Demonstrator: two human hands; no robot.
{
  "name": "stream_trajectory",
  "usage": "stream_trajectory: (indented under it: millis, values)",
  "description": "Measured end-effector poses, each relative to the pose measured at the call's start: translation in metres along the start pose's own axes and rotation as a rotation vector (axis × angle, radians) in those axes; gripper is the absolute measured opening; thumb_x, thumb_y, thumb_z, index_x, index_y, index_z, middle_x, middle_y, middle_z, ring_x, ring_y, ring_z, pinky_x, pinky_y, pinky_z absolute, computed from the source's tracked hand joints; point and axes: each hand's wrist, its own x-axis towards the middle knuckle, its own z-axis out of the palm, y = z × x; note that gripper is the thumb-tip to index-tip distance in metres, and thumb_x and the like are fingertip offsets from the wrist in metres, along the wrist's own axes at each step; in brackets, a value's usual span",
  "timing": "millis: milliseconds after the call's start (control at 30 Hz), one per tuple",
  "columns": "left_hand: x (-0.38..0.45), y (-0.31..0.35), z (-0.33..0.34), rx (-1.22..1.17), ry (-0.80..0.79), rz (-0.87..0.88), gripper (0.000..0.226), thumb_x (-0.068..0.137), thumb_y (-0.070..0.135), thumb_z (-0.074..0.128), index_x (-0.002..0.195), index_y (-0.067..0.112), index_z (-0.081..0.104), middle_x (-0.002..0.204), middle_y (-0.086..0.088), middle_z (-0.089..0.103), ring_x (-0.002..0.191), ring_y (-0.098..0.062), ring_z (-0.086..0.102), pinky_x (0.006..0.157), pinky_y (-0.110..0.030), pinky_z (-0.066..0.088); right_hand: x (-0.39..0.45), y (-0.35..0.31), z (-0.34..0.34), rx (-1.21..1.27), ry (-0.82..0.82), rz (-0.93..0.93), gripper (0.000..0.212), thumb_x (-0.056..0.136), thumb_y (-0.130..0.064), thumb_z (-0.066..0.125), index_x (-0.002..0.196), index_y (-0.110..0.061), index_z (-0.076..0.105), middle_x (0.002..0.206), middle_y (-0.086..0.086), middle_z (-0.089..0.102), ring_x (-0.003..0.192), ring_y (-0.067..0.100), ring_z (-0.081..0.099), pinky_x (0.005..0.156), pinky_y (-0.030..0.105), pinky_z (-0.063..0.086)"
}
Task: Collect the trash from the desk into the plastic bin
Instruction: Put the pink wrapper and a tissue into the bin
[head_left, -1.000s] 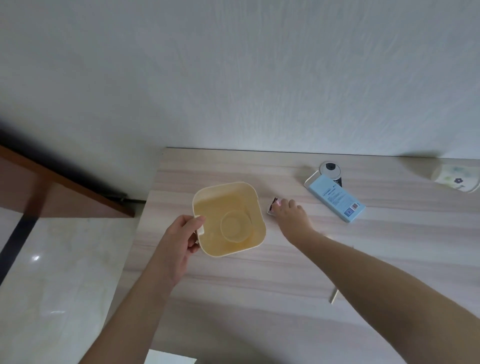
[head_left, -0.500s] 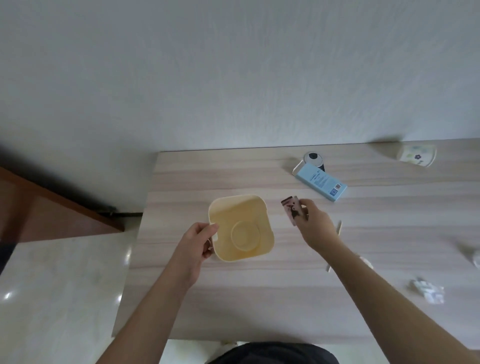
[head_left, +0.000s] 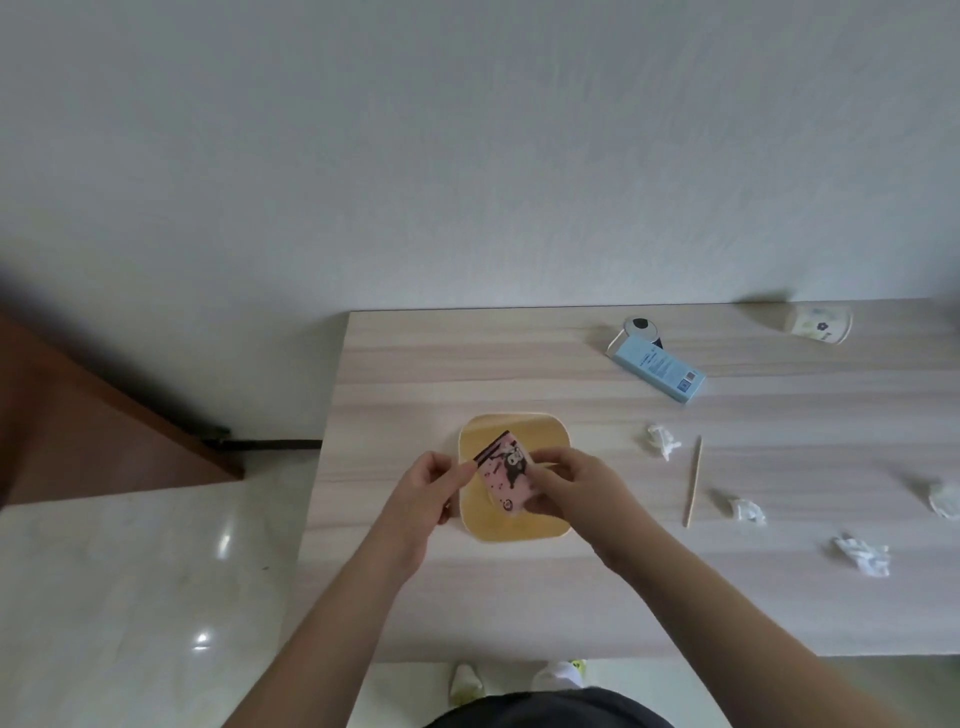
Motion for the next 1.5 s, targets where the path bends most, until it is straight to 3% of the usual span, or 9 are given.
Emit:
stream_trajectory:
  millis: [133,267,367,467,600,767,1100,1300,1500]
  values:
    - [-0.008,-0.005,-0.018,0.023,-0.043,0.063,0.023,0.086,0.020,0.072,0.090,0.006,0.055,0.065,0.001,0.057,0.049,-0.008,0.049,0.046,-0.018,0.039,0.006,0.005,0.020,-0.033,0.041,0.037,0.013,0.092,-0.027,0.062,0.102,-0.019,0.066,0.089,0.004,0.077,0.079,0.017,0.075,0.083,0.039,0.059]
    - [-0.012,-0.010,-0.026,0.027,-0.065,0.055,0.024,0.085,0.022,0.074,0.088,0.007,0.055,0.061,0.006,0.061,0.048,-0.006,0.053,0.046,-0.016,0.040,0.010,0.013,0.036,0.126,0.039,0.145,0.023,0.091,-0.014,0.060,0.114,-0.008,0.064,0.099,0.010,0.074,0.087,0.017,0.074,0.083,0.031,0.059]
    - [-0.016,-0.013,-0.029,0.035,-0.085,0.049,0.034,0.077,0.035,0.077,0.086,0.009,0.056,0.062,0.006,0.059,0.050,-0.007,0.052,0.047,-0.017,0.040,0.007,0.014,0.052,0.298,-0.019,0.175,0.015,0.080,-0.020,0.067,0.093,-0.016,0.074,0.095,0.004,0.076,0.091,0.010,0.072,0.092,0.029,0.053]
    - [-0.018,-0.017,-0.031,0.029,-0.098,0.040,0.033,0.077,0.036,0.078,0.085,0.011,0.058,0.066,0.004,0.060,0.050,-0.005,0.052,0.047,-0.016,0.039,0.005,0.013,0.065,0.313,-0.019,0.148,0.046,0.075,-0.026,0.068,0.120,-0.018,0.062,0.103,0.001,0.073,0.100,0.012,0.069,0.104,0.037,0.046]
    - [-0.019,-0.019,-0.033,0.028,-0.122,0.027,0.035,0.076,0.037,0.077,0.087,0.010,0.057,0.069,0.002,0.059,0.051,-0.005,0.051,0.048,-0.016,0.038,-0.003,0.011,0.068,0.171,0.032,0.107,0.049,0.087,-0.022,0.064,0.135,-0.018,0.052,0.114,-0.007,0.064,0.102,0.012,0.066,0.101,0.035,0.048]
    - [-0.011,-0.018,-0.031,-0.013,-0.146,0.001,0.041,0.070,0.040,0.079,0.087,0.010,0.056,0.061,0.006,0.058,0.047,-0.007,0.046,0.045,-0.018,0.037,-0.033,0.003,0.049,0.009,0.100,0.007,0.035,0.094,-0.028,0.057,0.129,-0.029,0.054,0.124,-0.007,0.060,0.101,0.013,0.065,0.098,0.040,0.051]
    - [0.013,-0.001,0.004,0.012,-0.196,-0.018,0.024,0.084,0.028,0.073,0.089,0.012,0.056,0.061,0.005,0.057,0.050,-0.010,0.045,0.054,-0.027,0.033,-0.045,-0.003,-0.033,-0.369,0.460,-0.162,0.025,0.095,-0.031,0.054,0.119,-0.031,0.059,0.114,-0.017,0.059,0.094,-0.009,0.056,0.073,0.014,0.040]
    - [0.024,0.006,0.034,0.048,-0.173,-0.033,0.024,0.085,0.027,0.072,0.080,0.015,0.052,0.052,0.010,0.048,0.045,-0.008,0.042,0.055,-0.028,0.033,-0.011,0.025,-0.091,-0.612,0.539,-0.181,0.023,0.093,-0.026,0.056,0.115,-0.026,0.063,0.114,0.001,0.055,0.097,0.015,0.058,0.083,0.026,0.041]
    - [0.032,0.004,0.073,0.066,-0.098,-0.059,0.020,0.088,0.023,0.068,0.087,0.010,0.054,0.057,0.003,0.048,0.052,-0.014,0.043,0.059,-0.032,0.035,0.035,0.066,-0.136,-0.905,0.392,-0.120,0.039,0.094,-0.029,0.052,0.133,-0.023,0.052,0.134,0.006,0.050,0.122,0.025,0.047,0.105,0.039,0.038]
